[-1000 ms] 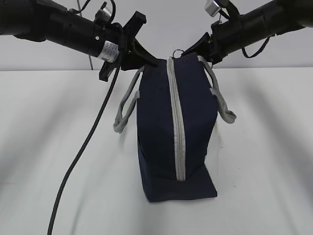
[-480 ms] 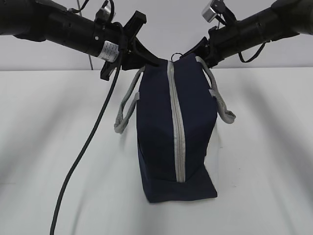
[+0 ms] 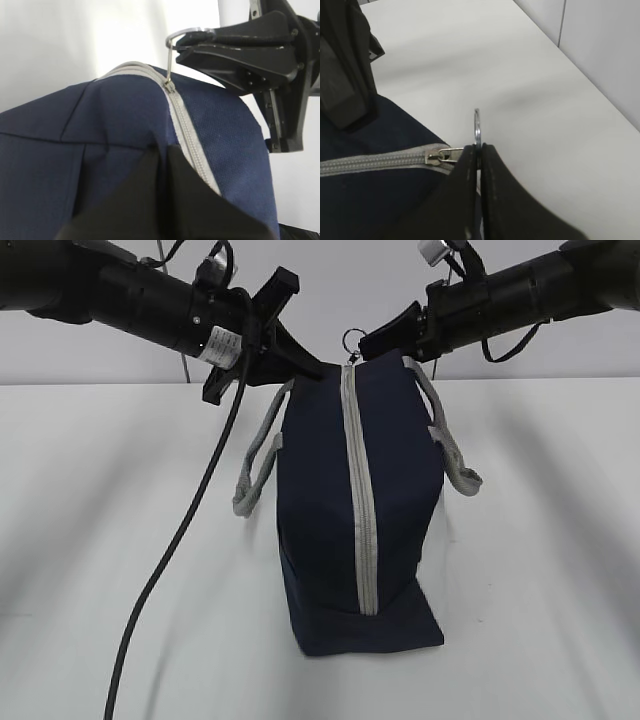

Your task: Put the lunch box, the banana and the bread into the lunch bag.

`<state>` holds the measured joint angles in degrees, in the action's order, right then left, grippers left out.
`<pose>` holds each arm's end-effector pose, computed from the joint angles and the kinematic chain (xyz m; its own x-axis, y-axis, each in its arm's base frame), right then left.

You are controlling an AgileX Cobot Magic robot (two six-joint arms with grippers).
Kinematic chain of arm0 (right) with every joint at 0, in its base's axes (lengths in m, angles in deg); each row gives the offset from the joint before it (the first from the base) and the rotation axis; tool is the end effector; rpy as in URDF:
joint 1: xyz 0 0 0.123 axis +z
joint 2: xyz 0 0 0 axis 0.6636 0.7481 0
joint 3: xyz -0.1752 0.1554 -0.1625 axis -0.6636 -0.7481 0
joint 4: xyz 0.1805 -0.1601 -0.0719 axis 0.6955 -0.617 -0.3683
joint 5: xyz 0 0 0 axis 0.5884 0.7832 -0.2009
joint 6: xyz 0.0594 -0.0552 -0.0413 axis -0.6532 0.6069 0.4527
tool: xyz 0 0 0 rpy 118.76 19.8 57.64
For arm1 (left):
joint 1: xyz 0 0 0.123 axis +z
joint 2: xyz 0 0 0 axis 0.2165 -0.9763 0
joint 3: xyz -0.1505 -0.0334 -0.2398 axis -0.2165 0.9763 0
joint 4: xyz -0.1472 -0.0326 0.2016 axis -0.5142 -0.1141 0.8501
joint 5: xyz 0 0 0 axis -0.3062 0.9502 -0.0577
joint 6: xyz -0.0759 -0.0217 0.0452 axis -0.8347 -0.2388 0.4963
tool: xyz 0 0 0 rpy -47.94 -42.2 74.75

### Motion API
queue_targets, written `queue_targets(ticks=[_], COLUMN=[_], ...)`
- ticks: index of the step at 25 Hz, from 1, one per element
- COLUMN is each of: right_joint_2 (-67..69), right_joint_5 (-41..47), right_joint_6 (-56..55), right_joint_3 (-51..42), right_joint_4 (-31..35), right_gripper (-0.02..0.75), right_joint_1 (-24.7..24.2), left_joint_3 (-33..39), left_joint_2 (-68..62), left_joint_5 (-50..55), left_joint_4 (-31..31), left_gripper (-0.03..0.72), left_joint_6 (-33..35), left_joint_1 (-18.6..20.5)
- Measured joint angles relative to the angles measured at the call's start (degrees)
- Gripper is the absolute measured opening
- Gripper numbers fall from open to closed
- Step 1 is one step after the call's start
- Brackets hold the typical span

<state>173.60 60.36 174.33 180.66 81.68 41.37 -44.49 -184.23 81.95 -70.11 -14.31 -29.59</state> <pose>0.4918 0.0759 0.2310 -0.1774 -0.3781 -0.9086 -0.9312 0.3632 0.0307 0.4189 -0.1973 0.2470 -0.9482 -0.0637 -0.3112 0.2230 0.5642 -0.7949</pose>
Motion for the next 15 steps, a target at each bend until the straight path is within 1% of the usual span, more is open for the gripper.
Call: queue_targets(ticks=[4, 9, 15], right_joint_2=[0.0, 0.0, 0.0], right_joint_5=[0.2, -1.9, -2.1], right_joint_6=[1.4, 2.3, 2.4], right_joint_3=[0.0, 0.0, 0.0], right_joint_4=[0.7, 0.6, -4.0], right_gripper=[0.0, 0.0, 0.0], right_joint_1=[0.0, 0.0, 0.0], left_joint_3=[0.0, -0.1, -0.1], left_joint_2=[0.0, 0.0, 0.0], left_joint_5=[0.4, 0.9, 2.0], left_joint_4=[0.3, 0.3, -1.7], left_gripper=[0.006, 0.006, 0.006], left_joint_6=[0.0, 0.3, 3.0], left_joint_1=[0.0, 0.0, 0.1])
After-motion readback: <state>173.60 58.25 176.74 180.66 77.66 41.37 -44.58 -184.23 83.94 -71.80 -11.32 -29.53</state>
